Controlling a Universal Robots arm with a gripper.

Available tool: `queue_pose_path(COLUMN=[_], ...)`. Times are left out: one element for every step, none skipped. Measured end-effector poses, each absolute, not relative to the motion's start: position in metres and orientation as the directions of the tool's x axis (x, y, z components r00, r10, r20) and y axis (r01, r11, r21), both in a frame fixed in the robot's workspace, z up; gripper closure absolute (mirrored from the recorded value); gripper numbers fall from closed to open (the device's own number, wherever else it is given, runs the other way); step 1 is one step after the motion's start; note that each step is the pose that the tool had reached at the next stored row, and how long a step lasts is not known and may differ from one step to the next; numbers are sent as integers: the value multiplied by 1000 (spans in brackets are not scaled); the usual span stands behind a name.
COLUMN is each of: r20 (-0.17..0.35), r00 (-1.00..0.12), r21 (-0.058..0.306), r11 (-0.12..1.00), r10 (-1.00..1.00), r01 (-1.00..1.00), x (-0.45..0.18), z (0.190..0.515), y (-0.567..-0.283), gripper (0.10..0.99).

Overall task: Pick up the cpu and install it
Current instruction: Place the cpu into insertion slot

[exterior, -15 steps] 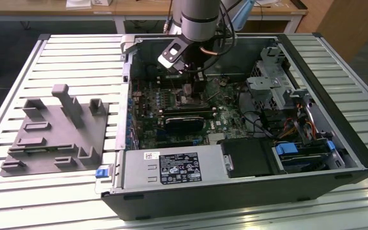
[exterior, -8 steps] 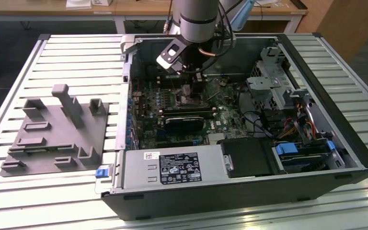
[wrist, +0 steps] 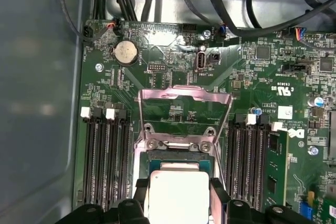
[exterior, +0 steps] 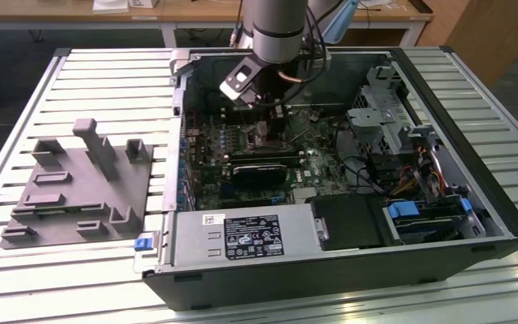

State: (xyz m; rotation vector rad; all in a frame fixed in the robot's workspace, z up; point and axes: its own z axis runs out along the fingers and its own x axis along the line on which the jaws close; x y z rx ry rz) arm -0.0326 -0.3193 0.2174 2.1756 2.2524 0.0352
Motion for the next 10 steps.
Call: queue_pose_path(r20=[9,8,8,8,8,8,8,8,8,8], r00=[-35,-34,-34,-35,-35,-34,-33,-33,-31,-29], r21=[23,23,23,23,23,23,23,23,23,23], r11=[34,34,34,34,34,34,33,32,30,28], r10=[999,999,999,999,999,999,999,999,999,1000], r01=[999,999,999,999,999,999,999,999,999,999], x=[-33,-33,-33,-33,-33,-33,-33,-33,-34,-34], z=[216,215,214,213,213,212,211,210,209,209], y=[-319,-319,-319,-319,-320,-320,-320,-320,-320,-320], gripper=[545,545,545,545,545,545,545,545,545,545])
